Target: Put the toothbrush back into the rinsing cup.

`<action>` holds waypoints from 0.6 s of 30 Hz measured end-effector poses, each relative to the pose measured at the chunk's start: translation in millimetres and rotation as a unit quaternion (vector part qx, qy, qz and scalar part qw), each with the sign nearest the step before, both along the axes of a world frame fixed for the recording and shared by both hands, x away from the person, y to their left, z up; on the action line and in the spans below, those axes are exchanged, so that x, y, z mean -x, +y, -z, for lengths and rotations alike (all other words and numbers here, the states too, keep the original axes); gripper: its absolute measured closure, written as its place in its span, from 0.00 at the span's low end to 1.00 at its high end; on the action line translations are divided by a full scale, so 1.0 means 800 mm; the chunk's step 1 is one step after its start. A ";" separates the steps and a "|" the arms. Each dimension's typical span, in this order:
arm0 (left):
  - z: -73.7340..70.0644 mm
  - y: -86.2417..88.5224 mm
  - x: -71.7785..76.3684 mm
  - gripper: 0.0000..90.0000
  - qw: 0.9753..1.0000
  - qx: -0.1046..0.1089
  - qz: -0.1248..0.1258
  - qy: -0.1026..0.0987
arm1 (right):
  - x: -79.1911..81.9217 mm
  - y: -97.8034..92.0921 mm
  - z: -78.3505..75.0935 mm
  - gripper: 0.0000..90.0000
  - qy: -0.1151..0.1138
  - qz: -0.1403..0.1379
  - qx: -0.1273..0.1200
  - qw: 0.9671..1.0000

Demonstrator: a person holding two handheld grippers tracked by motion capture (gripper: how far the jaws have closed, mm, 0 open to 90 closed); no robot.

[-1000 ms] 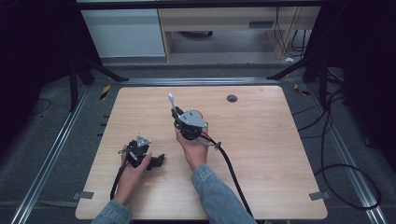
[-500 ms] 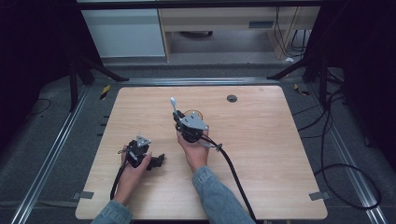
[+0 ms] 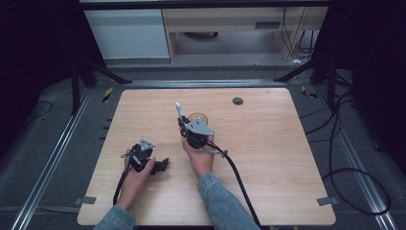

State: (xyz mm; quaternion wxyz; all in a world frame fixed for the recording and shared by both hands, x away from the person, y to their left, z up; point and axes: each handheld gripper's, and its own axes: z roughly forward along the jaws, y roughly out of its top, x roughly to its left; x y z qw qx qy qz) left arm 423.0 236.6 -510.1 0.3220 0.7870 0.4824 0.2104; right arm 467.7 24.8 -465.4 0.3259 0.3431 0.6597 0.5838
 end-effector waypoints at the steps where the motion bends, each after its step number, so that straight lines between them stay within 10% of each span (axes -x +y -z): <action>1: 0.000 0.000 0.000 0.00 1.000 0.000 0.000 0.000 | 0.000 0.000 0.000 0.88 0.000 0.000 -0.001 1.000; 18: 0.000 0.000 0.000 0.00 1.000 0.001 0.000 0.000 | 0.000 0.000 0.004 0.88 -0.009 0.003 -0.011 1.000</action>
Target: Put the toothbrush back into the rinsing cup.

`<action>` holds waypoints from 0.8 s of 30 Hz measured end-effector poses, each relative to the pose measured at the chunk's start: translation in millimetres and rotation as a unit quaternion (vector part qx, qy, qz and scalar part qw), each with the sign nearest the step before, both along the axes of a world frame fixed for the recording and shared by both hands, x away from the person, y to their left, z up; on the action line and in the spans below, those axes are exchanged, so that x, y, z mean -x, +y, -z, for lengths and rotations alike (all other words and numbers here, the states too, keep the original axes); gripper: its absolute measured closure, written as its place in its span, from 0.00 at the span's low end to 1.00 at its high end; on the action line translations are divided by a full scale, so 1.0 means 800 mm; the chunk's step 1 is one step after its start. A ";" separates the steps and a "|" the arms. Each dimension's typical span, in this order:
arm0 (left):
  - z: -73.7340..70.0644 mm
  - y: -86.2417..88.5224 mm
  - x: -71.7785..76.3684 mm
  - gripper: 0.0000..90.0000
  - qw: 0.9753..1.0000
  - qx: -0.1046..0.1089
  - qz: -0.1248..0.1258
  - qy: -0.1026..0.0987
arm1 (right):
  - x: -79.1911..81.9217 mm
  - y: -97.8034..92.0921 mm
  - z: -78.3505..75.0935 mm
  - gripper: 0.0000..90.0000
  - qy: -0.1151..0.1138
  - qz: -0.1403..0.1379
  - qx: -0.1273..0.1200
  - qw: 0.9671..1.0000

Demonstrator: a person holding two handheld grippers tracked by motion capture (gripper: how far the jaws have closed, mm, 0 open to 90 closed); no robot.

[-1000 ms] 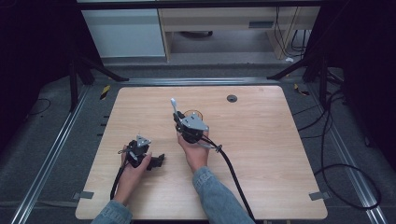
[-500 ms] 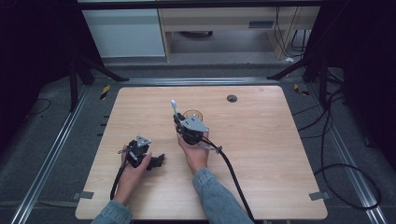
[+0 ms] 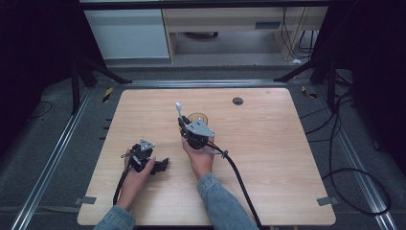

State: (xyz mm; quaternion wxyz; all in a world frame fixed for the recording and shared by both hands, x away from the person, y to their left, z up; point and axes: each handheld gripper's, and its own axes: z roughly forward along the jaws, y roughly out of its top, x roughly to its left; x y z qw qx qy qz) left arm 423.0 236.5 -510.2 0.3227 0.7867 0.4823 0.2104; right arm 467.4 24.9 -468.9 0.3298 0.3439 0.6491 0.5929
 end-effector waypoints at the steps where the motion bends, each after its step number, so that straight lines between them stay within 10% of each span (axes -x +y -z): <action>1: 0.000 0.000 0.000 0.00 1.000 0.000 0.000 0.001 | 0.000 0.000 0.000 0.88 -0.001 -0.001 0.001 1.000; 24: 0.000 0.000 0.000 0.00 1.000 -0.001 0.000 0.001 | 0.002 0.000 0.008 0.88 0.000 -0.006 0.029 1.000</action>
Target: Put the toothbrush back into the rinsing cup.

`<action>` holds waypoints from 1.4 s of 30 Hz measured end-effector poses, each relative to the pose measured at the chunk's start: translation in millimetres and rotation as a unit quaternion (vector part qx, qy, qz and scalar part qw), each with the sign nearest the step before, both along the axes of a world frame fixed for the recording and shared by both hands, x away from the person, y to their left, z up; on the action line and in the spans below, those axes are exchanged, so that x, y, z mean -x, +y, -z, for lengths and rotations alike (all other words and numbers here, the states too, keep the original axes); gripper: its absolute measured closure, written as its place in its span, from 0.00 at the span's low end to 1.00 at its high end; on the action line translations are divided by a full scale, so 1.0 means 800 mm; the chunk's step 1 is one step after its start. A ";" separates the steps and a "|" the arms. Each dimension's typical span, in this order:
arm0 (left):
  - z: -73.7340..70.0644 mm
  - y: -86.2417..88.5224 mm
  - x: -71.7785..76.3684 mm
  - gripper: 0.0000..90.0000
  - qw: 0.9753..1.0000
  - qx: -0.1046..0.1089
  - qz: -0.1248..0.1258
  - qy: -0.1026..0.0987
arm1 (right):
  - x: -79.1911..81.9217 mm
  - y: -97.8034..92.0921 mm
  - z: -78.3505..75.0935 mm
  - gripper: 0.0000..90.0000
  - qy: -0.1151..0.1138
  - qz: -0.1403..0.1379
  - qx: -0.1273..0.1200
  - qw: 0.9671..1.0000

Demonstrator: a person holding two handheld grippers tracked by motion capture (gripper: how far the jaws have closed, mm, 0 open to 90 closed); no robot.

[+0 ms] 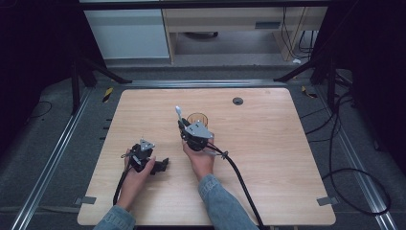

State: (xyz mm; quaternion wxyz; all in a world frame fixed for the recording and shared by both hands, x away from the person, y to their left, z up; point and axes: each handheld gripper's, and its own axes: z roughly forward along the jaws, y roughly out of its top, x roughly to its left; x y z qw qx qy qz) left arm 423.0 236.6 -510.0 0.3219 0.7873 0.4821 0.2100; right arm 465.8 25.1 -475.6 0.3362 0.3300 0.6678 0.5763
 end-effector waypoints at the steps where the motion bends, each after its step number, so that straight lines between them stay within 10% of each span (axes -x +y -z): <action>1: 0.000 0.000 0.000 0.00 1.000 0.000 0.000 0.000 | 0.000 0.000 0.000 0.88 0.000 -0.001 0.002 1.000; 42: 0.000 0.000 0.000 0.00 1.000 0.000 0.000 0.000 | -0.001 0.003 -0.007 0.80 -0.004 -0.010 0.027 1.000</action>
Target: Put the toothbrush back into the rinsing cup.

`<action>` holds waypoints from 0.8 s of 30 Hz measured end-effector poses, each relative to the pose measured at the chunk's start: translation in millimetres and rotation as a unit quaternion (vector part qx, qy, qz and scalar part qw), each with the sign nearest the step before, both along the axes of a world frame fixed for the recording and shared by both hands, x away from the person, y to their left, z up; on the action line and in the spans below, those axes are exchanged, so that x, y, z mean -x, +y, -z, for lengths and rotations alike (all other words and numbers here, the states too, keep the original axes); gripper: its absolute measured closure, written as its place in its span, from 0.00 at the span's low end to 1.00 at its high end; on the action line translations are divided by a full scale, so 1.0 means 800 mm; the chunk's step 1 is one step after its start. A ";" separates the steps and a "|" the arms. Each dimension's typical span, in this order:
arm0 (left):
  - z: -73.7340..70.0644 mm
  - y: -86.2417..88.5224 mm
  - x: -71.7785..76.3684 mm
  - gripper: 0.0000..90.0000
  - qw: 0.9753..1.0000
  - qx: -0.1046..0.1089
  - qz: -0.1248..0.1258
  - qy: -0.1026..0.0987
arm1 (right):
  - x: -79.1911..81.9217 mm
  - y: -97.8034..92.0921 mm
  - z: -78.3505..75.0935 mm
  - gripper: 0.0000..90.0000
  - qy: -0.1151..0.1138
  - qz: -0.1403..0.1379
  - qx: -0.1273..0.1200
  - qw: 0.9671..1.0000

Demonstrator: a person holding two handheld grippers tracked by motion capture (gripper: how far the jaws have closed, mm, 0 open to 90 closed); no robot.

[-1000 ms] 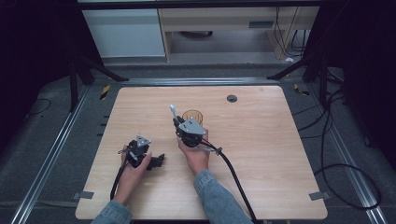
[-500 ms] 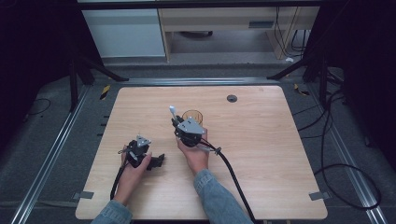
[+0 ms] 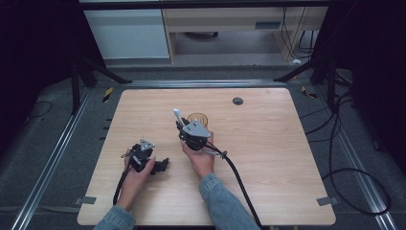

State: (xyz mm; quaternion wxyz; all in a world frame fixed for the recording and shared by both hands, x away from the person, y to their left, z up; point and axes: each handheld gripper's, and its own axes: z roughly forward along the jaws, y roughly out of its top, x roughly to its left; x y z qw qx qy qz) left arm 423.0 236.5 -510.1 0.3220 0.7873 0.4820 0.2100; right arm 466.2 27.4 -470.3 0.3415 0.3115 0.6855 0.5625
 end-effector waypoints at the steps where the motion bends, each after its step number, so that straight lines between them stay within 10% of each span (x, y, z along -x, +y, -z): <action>1: 0.000 0.000 0.000 0.00 1.000 0.000 0.000 0.000 | 0.000 0.000 0.000 0.80 0.000 0.000 0.000 1.000; 24: 0.000 0.000 0.000 0.00 1.000 0.000 0.000 0.000 | 0.007 -0.006 -0.017 0.65 -0.004 -0.004 0.017 1.000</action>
